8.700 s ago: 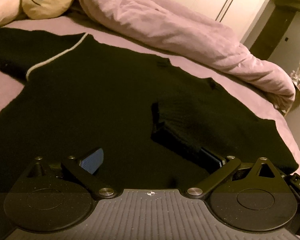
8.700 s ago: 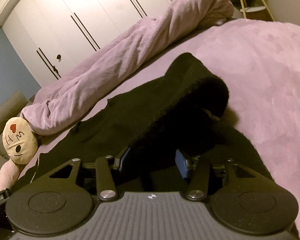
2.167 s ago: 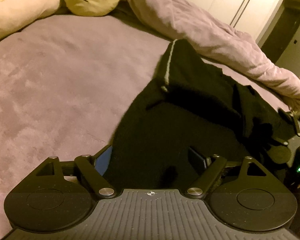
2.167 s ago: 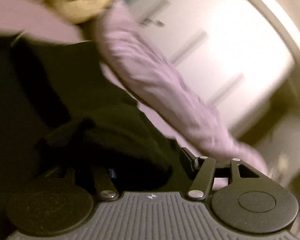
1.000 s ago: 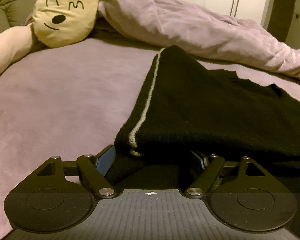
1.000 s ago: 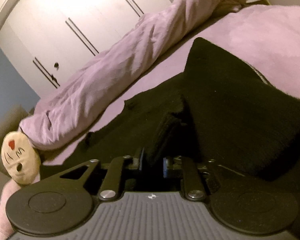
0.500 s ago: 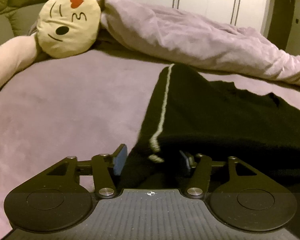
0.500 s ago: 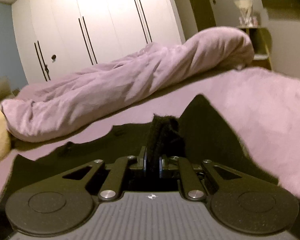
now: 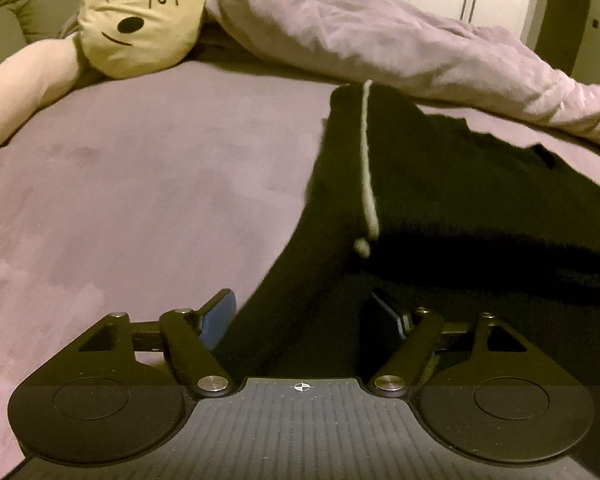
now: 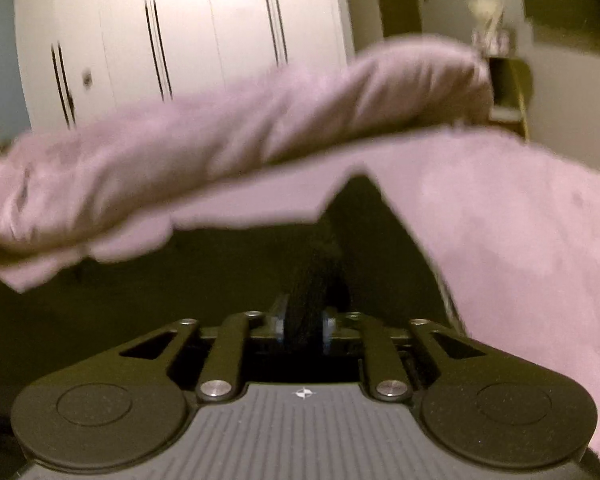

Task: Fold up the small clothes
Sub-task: 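Fold the sweater side inward with the right gripper toward the middle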

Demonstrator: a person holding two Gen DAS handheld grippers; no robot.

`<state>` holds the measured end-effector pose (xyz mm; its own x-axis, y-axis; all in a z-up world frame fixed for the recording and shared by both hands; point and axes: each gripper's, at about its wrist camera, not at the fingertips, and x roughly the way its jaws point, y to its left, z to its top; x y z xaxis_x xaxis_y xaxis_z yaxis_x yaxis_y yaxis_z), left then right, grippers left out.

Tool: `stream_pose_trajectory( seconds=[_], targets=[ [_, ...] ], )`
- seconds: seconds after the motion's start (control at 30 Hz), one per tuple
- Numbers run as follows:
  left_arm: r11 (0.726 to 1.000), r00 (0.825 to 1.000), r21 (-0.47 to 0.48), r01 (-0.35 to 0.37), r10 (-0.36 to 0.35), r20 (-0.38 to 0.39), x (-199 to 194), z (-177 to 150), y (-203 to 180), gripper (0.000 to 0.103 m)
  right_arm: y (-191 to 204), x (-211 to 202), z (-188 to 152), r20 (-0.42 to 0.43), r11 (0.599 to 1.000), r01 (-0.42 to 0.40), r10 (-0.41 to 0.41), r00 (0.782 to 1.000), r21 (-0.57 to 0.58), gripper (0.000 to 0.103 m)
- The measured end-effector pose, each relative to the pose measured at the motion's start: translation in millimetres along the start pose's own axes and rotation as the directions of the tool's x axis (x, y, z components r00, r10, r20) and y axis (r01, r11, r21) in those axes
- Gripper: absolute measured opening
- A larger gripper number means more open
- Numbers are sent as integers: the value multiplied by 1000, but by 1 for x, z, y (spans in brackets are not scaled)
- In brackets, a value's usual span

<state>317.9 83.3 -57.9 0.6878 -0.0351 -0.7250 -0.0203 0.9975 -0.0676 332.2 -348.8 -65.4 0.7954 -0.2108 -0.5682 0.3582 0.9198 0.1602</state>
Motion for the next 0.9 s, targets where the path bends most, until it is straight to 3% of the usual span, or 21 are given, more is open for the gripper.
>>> stream_pose_trajectory(
  seconds=[0.03, 0.2, 0.37, 0.47, 0.6, 0.8, 0.83, 0.9],
  targets=[
    [1000, 1000, 4, -1, 1, -1, -6, -3, 1, 79, -4, 4, -2, -53, 1000, 0, 0, 999, 3, 21],
    [999, 999, -40, 22, -23, -30, -37, -24, 13, 83, -26, -55, -9, 4, 998, -47, 46, 999, 37, 26],
    [999, 999, -38, -15, 13, -36, -68, -59, 19, 85, -56, -138, -59, -53, 993, -92, 96, 994, 69, 31],
    [998, 998, -43, -49, 47, -43, -86, -78, 23, 85, -69, -166, -97, -145, 996, -59, 68, 987, 67, 35],
    [996, 997, -66, -51, 47, -60, -108, -91, 28, 85, -73, -201, -125, -145, 1000, -14, 16, 989, 16, 37],
    [990, 990, -133, -53, 35, -137, -119, -104, 38, 86, -59, -213, -134, -225, 998, -8, -6, 974, -58, 63],
    [988, 988, -141, -56, 34, -150, -120, -107, 39, 88, -55, -213, -136, -241, 996, -12, -9, 971, -86, 71],
    [987, 983, -150, -59, 31, -182, -121, -113, 38, 96, -46, -214, -142, -251, 990, -9, -26, 968, -140, 76]
  ],
)
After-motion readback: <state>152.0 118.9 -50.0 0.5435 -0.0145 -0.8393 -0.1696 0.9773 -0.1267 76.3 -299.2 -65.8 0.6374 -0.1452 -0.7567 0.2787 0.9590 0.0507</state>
